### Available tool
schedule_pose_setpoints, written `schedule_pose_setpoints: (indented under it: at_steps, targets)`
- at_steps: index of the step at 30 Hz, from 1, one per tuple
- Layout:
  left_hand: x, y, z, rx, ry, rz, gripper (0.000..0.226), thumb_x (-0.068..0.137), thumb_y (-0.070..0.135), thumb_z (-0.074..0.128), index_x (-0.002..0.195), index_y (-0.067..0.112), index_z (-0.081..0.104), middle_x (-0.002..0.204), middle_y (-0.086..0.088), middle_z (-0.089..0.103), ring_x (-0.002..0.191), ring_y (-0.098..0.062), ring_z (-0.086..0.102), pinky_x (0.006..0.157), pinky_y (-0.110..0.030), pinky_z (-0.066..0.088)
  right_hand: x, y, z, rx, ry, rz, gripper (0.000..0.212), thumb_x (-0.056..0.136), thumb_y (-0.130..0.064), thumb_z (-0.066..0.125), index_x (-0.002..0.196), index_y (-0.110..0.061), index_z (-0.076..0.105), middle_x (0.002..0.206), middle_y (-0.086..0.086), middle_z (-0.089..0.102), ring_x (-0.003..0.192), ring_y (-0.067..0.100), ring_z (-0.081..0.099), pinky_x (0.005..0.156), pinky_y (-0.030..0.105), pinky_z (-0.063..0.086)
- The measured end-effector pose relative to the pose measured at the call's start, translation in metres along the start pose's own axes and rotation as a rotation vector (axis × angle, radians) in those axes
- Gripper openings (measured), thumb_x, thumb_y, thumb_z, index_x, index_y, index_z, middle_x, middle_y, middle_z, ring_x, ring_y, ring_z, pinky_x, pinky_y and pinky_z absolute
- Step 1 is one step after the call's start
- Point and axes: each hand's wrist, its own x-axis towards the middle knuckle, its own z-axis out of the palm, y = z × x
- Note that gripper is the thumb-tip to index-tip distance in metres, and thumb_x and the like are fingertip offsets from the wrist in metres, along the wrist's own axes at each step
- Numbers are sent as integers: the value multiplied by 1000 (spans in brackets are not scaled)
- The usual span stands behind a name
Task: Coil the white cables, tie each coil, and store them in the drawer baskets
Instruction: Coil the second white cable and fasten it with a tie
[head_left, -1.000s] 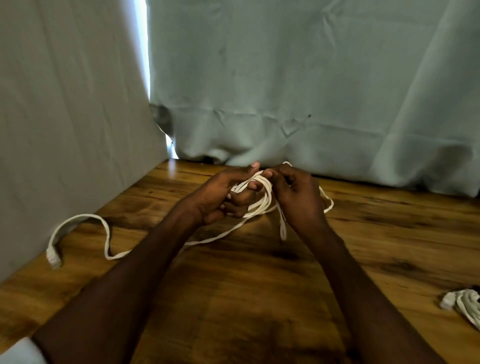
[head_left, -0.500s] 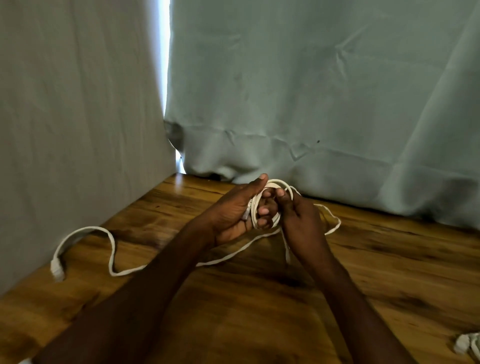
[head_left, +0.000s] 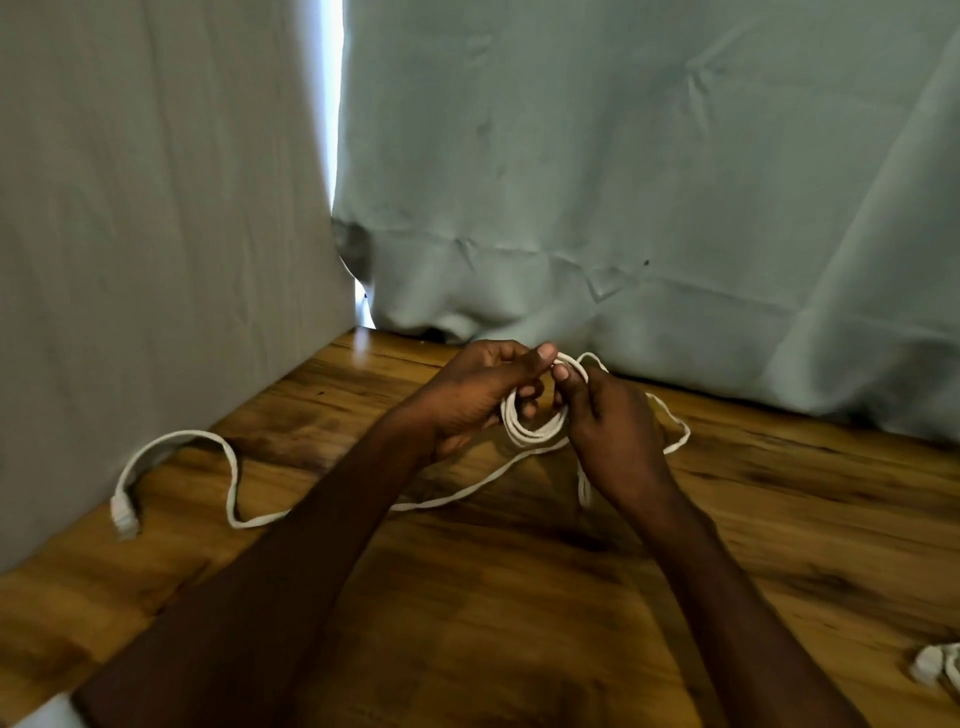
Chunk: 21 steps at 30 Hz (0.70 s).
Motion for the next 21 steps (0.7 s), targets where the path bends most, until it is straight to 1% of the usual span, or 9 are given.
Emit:
schedule_pose_setpoints:
  at_steps: [4, 6, 8, 9, 11, 13, 15, 18, 21]
  targets:
    - [1, -2, -2, -137, -12, 14, 19, 105, 22, 54, 91, 10, 53, 54, -2, 41, 39, -11, 44, 44, -23, 43, 0, 2, -1, 137, -37, 89, 45, 103, -50, 42, 67, -29, 57, 58, -7, 60, 60, 11, 59, 63, 35, 43]
    - [3, -4, -3, -314, -82, 8, 20, 106, 21, 50, 87, 16, 46, 50, 4, 37, 33, -7, 36, 40, -21, 39, 0, -3, -2, 339, -50, 145, 48, 107, -45, 49, 68, -20, 65, 58, -5, 63, 57, 9, 59, 62, 31, 44]
    - [5, -7, -3, -494, -160, -2, 21, 107, 22, 47, 87, 20, 42, 46, 6, 34, 27, -3, 31, 35, -19, 33, -1, -10, -4, 531, -74, 209, 47, 109, -35, 50, 79, -8, 75, 68, 1, 74, 64, 12, 69, 63, 26, 51]
    - [6, -8, -2, -545, -186, -10, 20, 107, 23, 47, 87, 20, 41, 44, 7, 33, 26, -2, 30, 33, -17, 29, -1, -11, -5, 580, -64, 222, 44, 109, -32, 50, 85, -7, 77, 75, 5, 78, 70, 16, 74, 65, 27, 54]
    - [5, -8, 0, -548, -204, -30, 21, 104, 29, 51, 87, 20, 42, 42, 7, 31, 24, -2, 27, 32, -16, 22, 1, -6, -5, 542, 14, 235, 39, 107, -35, 55, 90, -10, 80, 83, 10, 79, 81, 27, 76, 71, 39, 59]
    - [4, -7, 0, -530, -191, -36, 26, 102, 32, 53, 81, 20, 43, 41, 8, 30, 24, -2, 26, 32, -17, 18, 3, 1, -7, 501, 77, 267, 36, 104, -37, 59, 89, -11, 80, 82, 10, 78, 81, 26, 75, 75, 42, 59]
    - [5, -6, -1, -538, -163, -19, 30, 103, 31, 53, 77, 20, 42, 42, 8, 29, 25, -2, 26, 33, -19, 16, 2, -2, -12, 603, 47, 294, 31, 105, -29, 59, 94, -9, 80, 83, 8, 79, 76, 16, 74, 70, 31, 57]
    - [7, -6, -2, -516, -90, 22, 33, 105, 29, 52, 75, 17, 45, 42, 7, 31, 26, -2, 26, 36, -20, 13, -1, -13, -11, 793, -56, 334, 34, 105, -27, 55, 105, -1, 77, 85, 16, 76, 56, 8, 67, 50, 17, 48]
    - [6, -5, -1, -476, 5, 66, 34, 105, 27, 51, 73, 18, 46, 42, 6, 34, 26, -3, 29, 37, -21, 16, 1, -17, -6, 899, -95, 351, 44, 99, -38, 61, 104, 5, 73, 81, 29, 61, 38, 9, 40, 38, 18, 30]
